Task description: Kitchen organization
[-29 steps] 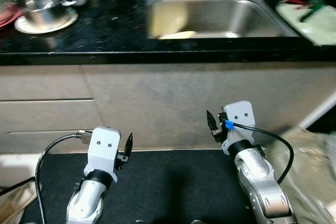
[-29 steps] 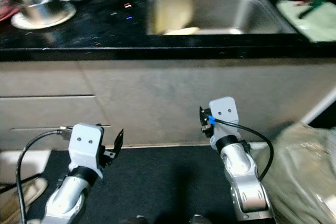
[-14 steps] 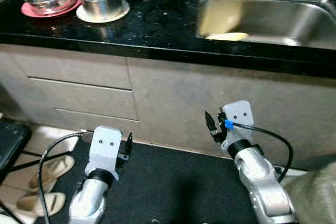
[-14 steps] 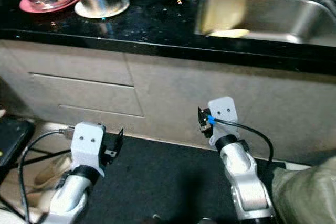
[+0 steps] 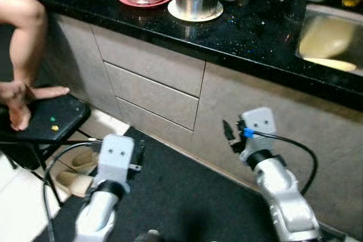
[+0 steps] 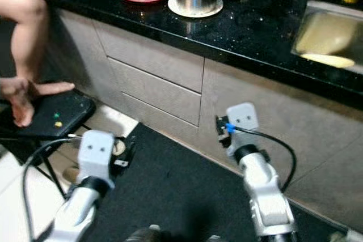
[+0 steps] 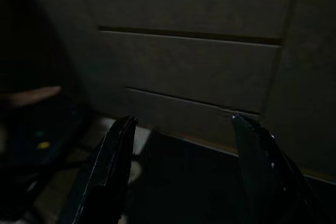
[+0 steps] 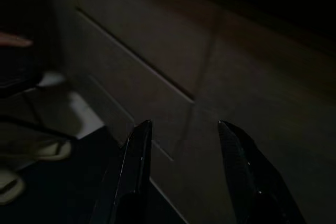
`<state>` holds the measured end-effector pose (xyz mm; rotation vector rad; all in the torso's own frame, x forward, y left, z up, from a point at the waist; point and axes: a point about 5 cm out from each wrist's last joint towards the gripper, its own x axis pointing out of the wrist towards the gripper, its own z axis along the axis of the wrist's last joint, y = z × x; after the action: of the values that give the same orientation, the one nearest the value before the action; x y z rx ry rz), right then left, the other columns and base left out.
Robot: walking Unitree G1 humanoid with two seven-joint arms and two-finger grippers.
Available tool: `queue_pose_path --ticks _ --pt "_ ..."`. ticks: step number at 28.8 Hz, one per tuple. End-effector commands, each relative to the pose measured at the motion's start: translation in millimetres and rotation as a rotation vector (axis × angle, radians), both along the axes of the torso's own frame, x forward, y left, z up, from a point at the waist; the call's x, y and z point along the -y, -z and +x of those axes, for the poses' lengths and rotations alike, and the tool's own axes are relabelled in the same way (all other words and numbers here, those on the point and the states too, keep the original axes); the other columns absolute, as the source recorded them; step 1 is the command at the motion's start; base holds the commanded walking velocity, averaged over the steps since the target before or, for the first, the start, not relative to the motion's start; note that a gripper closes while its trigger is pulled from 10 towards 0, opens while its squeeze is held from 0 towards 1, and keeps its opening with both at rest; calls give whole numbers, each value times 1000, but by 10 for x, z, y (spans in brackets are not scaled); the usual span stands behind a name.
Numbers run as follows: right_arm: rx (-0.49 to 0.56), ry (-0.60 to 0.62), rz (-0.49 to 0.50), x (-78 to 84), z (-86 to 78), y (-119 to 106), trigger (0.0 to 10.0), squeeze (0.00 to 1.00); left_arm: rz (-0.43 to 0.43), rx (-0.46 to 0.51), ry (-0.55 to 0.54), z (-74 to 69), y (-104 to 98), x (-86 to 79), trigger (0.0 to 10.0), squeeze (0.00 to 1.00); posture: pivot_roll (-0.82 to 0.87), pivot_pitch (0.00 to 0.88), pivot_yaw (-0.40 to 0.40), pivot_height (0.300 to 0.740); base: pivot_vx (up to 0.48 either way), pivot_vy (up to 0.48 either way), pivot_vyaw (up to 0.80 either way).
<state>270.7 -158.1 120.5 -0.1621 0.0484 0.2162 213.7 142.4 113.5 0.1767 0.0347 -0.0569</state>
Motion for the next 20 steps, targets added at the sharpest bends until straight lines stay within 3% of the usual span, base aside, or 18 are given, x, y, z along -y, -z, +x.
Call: queue_pose_path --ticks 1,18,20 --pt "-20 10 5 35 -12 44 10000 0 11 -23 -3 -21 40 -1 10000 0 42 98 -43 740 0 0 800" --pt "-19 2 6 39 -1 41 10000 0 4 -18 -1 -8 23 7 10000 0 38 102 -45 740 0 0 800" --pt "-13 -2 24 35 -4 28 10000 0 6 -17 2 -7 18 10 10000 0 37 104 -44 740 0 0 0"
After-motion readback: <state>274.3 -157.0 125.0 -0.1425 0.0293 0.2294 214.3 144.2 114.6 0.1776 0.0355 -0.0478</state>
